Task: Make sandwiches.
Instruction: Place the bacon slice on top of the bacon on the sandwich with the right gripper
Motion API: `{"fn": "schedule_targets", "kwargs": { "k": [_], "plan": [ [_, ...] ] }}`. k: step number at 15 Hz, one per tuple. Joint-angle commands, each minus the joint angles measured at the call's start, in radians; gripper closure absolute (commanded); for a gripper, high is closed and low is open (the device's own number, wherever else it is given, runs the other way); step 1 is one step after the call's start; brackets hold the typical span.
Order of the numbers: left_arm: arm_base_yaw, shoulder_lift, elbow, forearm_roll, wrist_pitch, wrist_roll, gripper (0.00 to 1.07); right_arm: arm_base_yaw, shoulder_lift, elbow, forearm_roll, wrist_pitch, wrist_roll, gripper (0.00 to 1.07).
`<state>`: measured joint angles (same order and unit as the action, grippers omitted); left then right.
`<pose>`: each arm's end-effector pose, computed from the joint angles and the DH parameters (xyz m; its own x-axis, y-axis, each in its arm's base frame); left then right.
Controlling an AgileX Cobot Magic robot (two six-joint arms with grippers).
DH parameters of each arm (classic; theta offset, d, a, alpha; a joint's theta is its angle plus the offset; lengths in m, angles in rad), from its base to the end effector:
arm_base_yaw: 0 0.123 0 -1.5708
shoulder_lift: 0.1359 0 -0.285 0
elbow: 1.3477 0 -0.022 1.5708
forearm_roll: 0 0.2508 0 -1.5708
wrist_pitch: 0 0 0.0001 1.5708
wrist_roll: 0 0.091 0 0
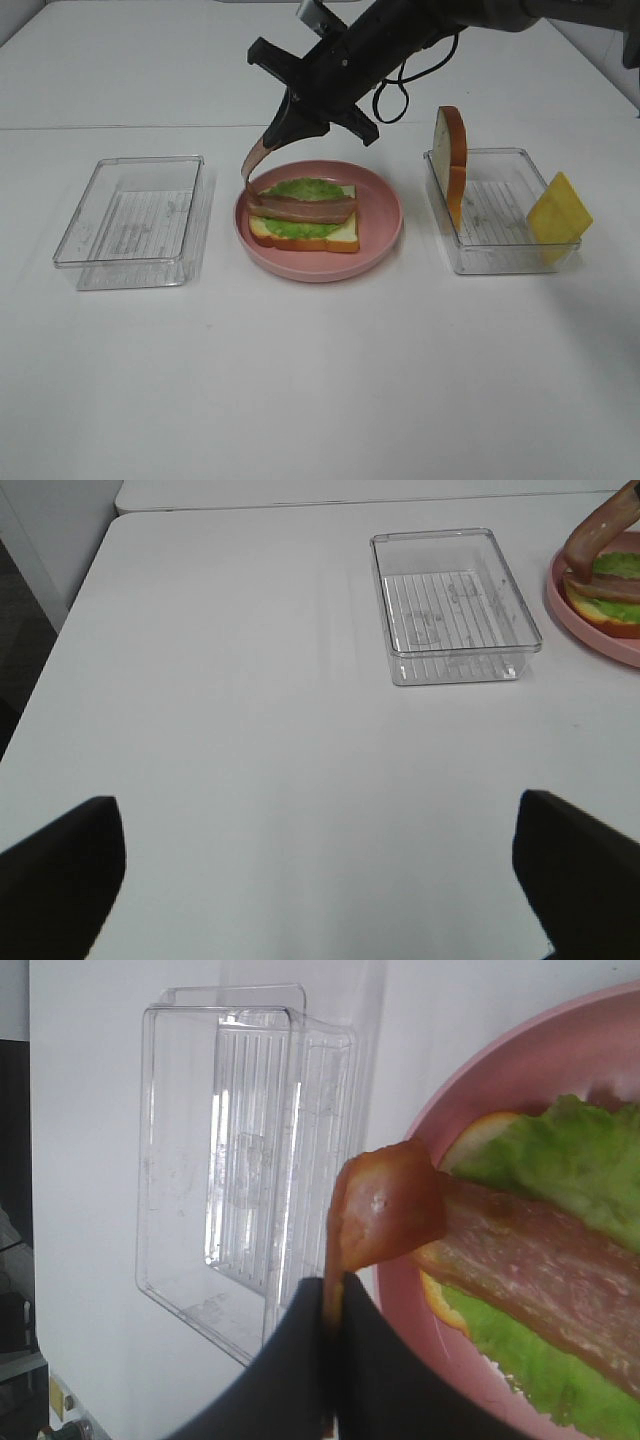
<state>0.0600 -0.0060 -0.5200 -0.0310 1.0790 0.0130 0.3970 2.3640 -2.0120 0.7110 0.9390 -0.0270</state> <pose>-0.0087 -0.0030 0.2813 -0.4481 -0.0286 -0.8935 -0.0363 0.9992 -0.0137 0.4549 0.2427 0.1814 -0.9713 -0.0116 -0.2376 -0.1617 0.7648 0.6237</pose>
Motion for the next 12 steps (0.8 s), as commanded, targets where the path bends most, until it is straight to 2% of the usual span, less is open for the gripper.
{"fn": "schedule_targets", "kwargs": {
  "k": [1, 4, 7, 12],
  "plan": [
    [0.004, -0.014, 0.003, -0.001, -0.004, 0.001, 0.09, -0.004, 0.01, -0.003, -0.033, -0.007, -0.018, 1.07],
    [0.004, -0.014, 0.003, -0.001, -0.004, 0.001, 0.09, -0.004, 0.01, -0.003, -0.173, 0.023, 0.009, 1.07],
    [0.004, -0.014, 0.003, -0.001, -0.004, 0.001, 0.09, -0.003, 0.01, -0.003, -0.367, 0.075, 0.103, 1.07],
    [0.004, -0.014, 0.003, -0.001, -0.004, 0.001, 0.09, -0.003, 0.01, -0.003, -0.372, 0.077, 0.112, 1.05]
  ]
}}
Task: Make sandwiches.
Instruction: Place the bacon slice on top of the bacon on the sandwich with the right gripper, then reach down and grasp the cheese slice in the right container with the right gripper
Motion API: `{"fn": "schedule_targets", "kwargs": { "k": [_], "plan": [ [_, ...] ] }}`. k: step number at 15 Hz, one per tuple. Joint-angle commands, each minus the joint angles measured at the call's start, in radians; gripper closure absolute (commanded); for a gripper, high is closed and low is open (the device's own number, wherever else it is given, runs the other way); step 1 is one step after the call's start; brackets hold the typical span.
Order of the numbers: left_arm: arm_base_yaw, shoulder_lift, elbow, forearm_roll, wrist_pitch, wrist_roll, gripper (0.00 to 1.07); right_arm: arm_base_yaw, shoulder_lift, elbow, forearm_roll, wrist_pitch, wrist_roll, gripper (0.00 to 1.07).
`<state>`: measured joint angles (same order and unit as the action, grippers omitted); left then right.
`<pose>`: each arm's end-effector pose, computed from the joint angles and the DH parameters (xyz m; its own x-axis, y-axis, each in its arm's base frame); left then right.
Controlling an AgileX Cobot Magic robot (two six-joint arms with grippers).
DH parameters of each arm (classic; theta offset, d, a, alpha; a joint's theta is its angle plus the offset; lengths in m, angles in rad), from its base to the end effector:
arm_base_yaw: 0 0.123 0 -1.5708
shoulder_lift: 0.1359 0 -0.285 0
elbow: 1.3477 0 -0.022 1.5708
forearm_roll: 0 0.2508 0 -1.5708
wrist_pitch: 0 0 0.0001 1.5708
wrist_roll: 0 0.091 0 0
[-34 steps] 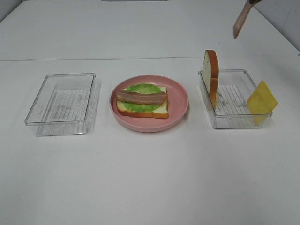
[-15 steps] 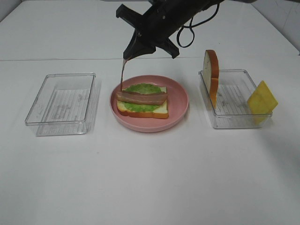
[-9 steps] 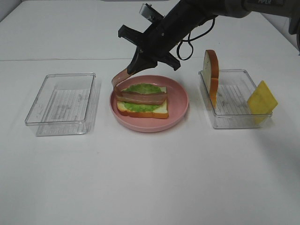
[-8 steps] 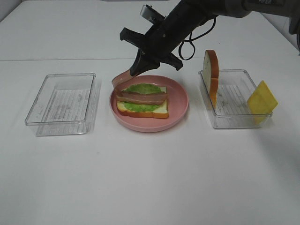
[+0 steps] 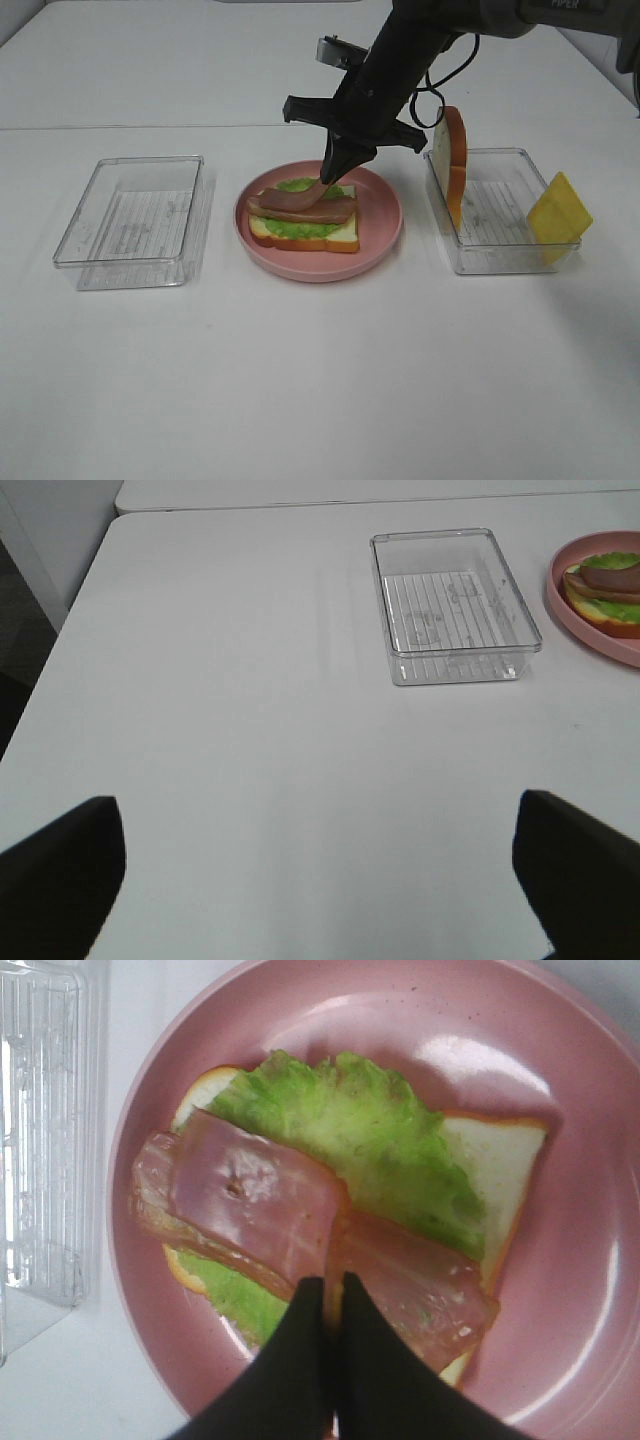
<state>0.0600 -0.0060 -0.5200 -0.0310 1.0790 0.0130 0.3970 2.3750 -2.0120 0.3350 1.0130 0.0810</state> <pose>-0.0087 -0.0030 0.2813 -0.4481 -0.0286 -0.8935 -0.0363 0.9992 -0.0137 0.4549 0.2183 0.1606 -0.9655 -0.1338 -0.2235 -0.2051 0.9194 0.3355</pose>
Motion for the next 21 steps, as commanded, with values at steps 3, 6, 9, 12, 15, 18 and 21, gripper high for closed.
{"fn": "schedule_targets", "kwargs": {
  "k": [3, 6, 9, 12, 15, 18, 21],
  "plan": [
    [0.004, -0.014, 0.003, 0.0, -0.004, 0.001, 0.09, -0.003, -0.001, -0.003, 0.004, 0.006, 0.002, 0.86],
    [0.004, -0.014, 0.003, 0.001, -0.004, 0.001, 0.09, -0.003, -0.001, -0.003, -0.004, 0.044, 0.002, 0.31],
    [0.004, -0.014, 0.003, 0.003, -0.004, 0.001, 0.09, -0.002, -0.021, -0.003, -0.019, 0.058, 0.002, 0.18],
    [0.004, -0.014, 0.003, 0.003, -0.004, 0.001, 0.09, -0.002, -0.063, -0.003, -0.056, 0.051, 0.01, 0.18],
    [0.004, -0.014, 0.003, 0.003, -0.004, 0.001, 0.09, -0.002, -0.139, -0.003, -0.08, 0.088, 0.057, 0.18],
    [0.004, -0.014, 0.003, 0.006, -0.004, 0.001, 0.09, -0.002, -0.214, -0.003, -0.08, 0.138, 0.057, 0.18],
    [0.004, -0.014, 0.003, 0.006, -0.004, 0.001, 0.09, -0.002, -0.295, -0.003, -0.146, 0.246, 0.064, 0.18]
  ]
}}
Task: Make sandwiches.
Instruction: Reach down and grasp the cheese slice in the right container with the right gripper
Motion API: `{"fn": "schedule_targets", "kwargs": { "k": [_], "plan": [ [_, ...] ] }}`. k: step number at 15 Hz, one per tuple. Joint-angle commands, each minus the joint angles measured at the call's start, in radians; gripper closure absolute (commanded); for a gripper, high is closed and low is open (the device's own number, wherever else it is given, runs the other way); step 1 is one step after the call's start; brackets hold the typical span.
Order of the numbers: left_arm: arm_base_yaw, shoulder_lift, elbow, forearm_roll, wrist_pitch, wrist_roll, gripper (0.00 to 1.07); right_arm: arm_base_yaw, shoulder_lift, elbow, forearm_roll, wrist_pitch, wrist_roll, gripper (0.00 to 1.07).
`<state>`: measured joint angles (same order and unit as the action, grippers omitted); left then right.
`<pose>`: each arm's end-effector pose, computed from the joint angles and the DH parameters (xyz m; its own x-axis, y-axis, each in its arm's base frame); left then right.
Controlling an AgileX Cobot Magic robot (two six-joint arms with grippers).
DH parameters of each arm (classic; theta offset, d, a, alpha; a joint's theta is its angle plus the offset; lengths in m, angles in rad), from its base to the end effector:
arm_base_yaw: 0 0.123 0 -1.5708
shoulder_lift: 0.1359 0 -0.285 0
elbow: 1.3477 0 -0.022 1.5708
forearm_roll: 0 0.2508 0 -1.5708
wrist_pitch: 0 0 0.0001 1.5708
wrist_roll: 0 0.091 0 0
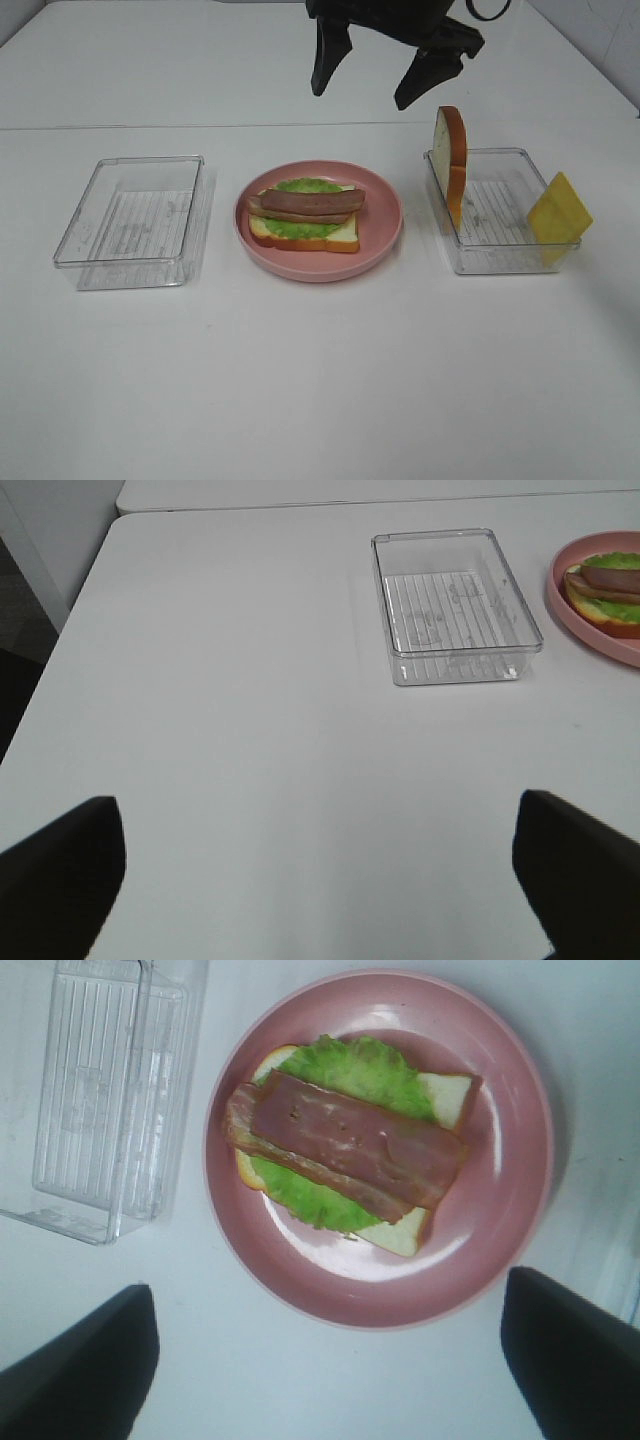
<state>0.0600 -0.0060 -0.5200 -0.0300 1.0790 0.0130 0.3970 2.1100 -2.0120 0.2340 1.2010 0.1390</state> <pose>-0.0088 -0.0029 0.2813 -0.4481 -0.0281 -0.8935 -0.0369 0.9992 -0.0129 0.4176 0.1964 0.2819 -0.9389 -0.1575 -0.3061 -0.2461 0.9288 0.2769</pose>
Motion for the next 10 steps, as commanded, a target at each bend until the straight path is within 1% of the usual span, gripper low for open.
{"fn": "schedule_targets", "kwargs": {
  "k": [1, 3, 7, 8, 9, 10],
  "plan": [
    [0.004, -0.014, 0.003, 0.005, -0.004, 0.001, 0.09, -0.003, -0.048, -0.003, -0.092, 0.097, 0.02, 0.18],
    [0.004, -0.014, 0.003, 0.005, -0.004, 0.001, 0.09, -0.005, -0.087, -0.002, -0.209, 0.128, 0.054, 0.18],
    [0.004, -0.014, 0.003, 0.005, -0.004, 0.001, 0.09, -0.02, -0.132, 0.01, -0.253, 0.128, 0.066, 0.18],
    [0.004, -0.014, 0.003, 0.005, -0.004, 0.001, 0.09, -0.047, -0.151, 0.043, -0.243, 0.128, 0.067, 0.18],
    [0.004, -0.014, 0.003, 0.006, -0.004, 0.001, 0.09, -0.088, -0.172, 0.097, -0.234, 0.128, 0.067, 0.18],
    [0.004, -0.014, 0.003, 0.006, -0.004, 0.001, 0.09, -0.16, -0.204, 0.189, -0.239, 0.128, 0.066, 0.18]
  ]
}}
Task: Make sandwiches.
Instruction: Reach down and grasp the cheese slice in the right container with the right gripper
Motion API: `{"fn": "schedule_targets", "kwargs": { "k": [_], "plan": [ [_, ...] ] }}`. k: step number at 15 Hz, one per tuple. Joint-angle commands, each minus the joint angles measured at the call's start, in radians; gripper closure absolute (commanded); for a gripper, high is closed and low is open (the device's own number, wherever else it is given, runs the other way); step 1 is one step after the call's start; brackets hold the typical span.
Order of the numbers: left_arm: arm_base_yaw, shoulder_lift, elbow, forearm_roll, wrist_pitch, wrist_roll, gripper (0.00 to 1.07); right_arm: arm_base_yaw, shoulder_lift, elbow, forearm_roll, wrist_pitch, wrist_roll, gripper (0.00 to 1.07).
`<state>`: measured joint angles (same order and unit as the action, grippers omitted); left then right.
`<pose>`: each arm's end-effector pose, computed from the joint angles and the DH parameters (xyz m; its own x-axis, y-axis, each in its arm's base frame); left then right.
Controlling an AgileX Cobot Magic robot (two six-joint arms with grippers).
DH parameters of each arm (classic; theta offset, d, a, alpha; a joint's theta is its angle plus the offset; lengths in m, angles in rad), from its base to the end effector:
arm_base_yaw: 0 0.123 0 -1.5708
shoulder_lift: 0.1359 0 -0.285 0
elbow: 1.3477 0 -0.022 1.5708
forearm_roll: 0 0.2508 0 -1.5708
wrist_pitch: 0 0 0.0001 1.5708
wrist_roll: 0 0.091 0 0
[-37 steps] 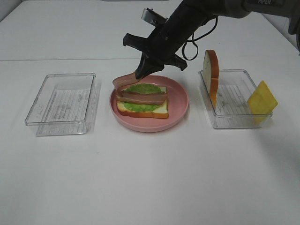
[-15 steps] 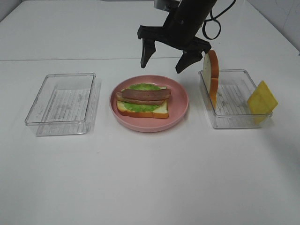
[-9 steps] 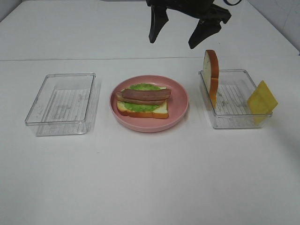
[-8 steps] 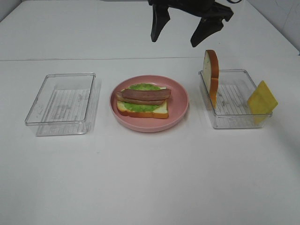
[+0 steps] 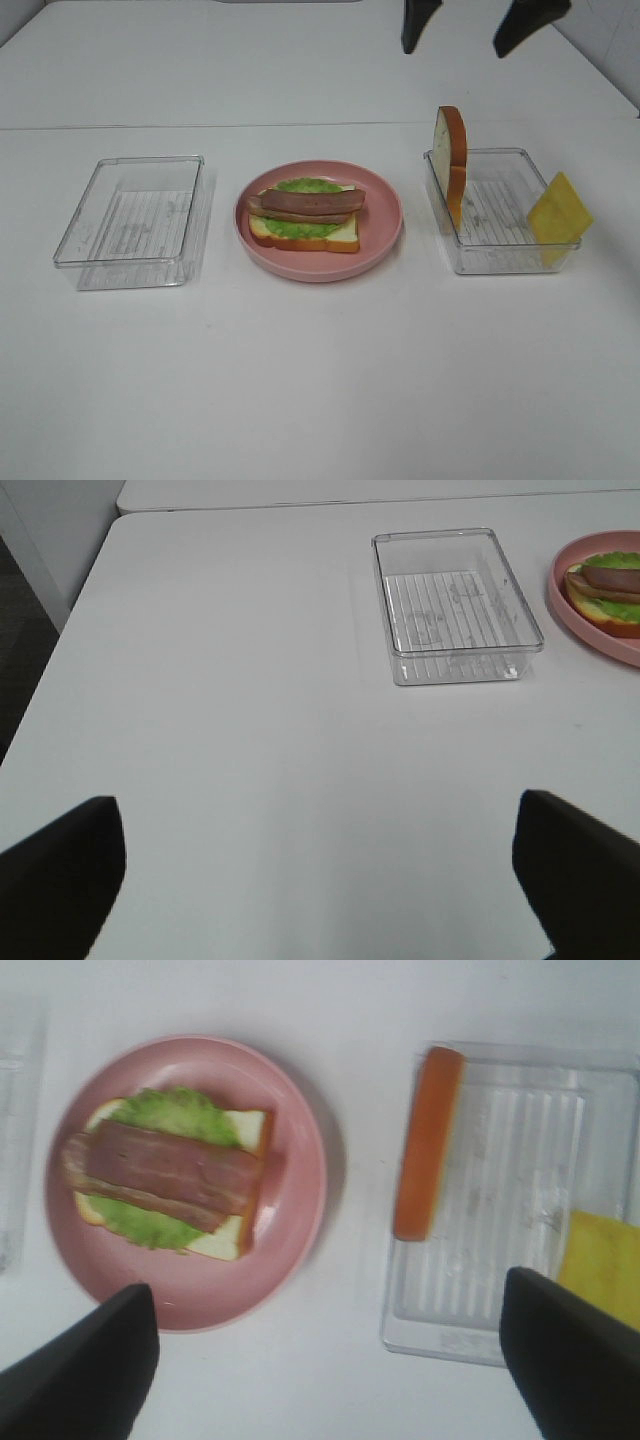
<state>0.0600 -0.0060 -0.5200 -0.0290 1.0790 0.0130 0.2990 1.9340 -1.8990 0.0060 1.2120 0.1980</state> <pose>-0.0088 -0.0029 0.2813 -0.4482 -0.0276 -0.8935 -0.0375 0.9992 -0.0121 0.4031 0.1248 0.3248 -0.9175 -0.0748 -0.3905 -0.1166 0.9896 0.0845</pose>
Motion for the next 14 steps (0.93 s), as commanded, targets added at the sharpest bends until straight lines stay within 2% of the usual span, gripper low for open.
{"fn": "schedule_targets", "kwargs": {
  "k": [1, 3, 6, 10, 14],
  "plan": [
    [0.004, -0.014, 0.003, 0.005, -0.004, 0.001, 0.09, -0.103, -0.039, 0.126, -0.011, 0.117, -0.002, 0.18],
    [0.004, -0.014, 0.003, 0.006, -0.004, 0.001, 0.09, -0.154, -0.037, 0.196, -0.011, 0.104, -0.009, 0.19],
    [0.004, -0.014, 0.003, 0.006, -0.004, 0.001, 0.09, -0.234, -0.027, 0.326, -0.006, -0.026, -0.018, 0.2],
    [0.004, -0.014, 0.003, 0.008, -0.004, 0.001, 0.09, -0.303, 0.039, 0.345, -0.015, -0.085, -0.065, 0.21],
    [0.004, -0.014, 0.003, 0.008, -0.004, 0.002, 0.09, -0.312, 0.12, 0.344, 0.004, -0.187, -0.12, 0.21]
  ]
}}
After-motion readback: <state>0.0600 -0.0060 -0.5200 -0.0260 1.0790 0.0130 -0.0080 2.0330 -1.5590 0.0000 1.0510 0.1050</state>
